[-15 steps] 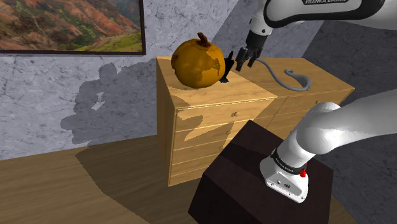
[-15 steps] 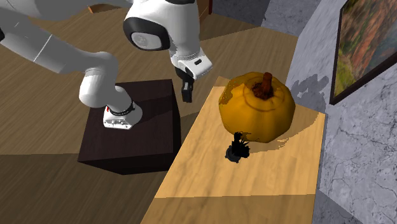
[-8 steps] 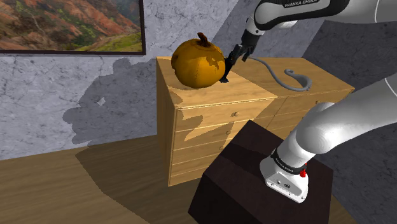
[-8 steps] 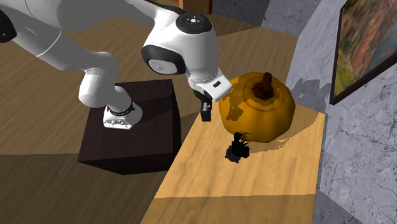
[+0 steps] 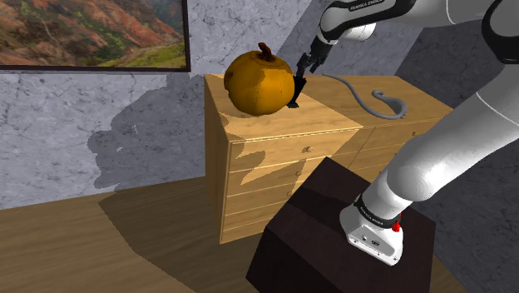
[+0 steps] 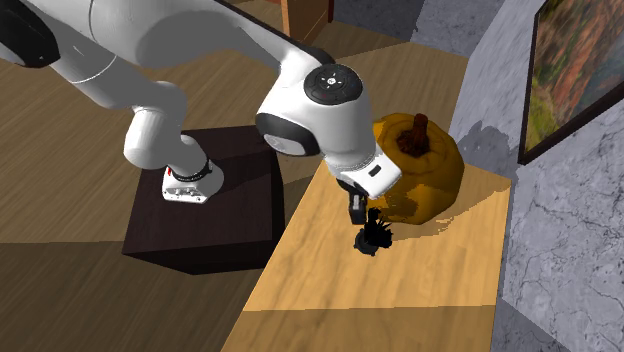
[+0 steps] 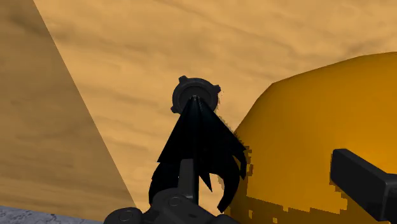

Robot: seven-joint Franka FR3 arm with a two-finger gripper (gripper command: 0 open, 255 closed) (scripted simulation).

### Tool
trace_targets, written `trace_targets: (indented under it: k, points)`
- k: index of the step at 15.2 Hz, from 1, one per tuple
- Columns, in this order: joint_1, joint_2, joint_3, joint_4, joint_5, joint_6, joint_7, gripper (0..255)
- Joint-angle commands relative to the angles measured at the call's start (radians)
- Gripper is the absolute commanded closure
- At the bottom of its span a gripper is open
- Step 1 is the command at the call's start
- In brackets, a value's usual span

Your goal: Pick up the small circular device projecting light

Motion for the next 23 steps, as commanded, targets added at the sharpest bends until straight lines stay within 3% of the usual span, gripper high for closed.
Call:
trace_targets:
  k: [1, 3, 12, 13, 23]
  points:
    - [0.001, 0.06, -0.025, 0.052, 0.045, 0.037, -0.051, 0]
    - [0.0, 0.101, -0.038, 0.087, 0.081, 0.059, -0.086, 0]
    - [0.001, 0.144, -0.042, 0.027, 0.117, 0.157, -0.117, 0]
    - [0.001, 0.145, -0.042, 0.028, 0.117, 0.156, -0.117, 255]
    - [0.001, 0.138, -0.042, 0.034, 0.111, 0.144, -0.112, 255]
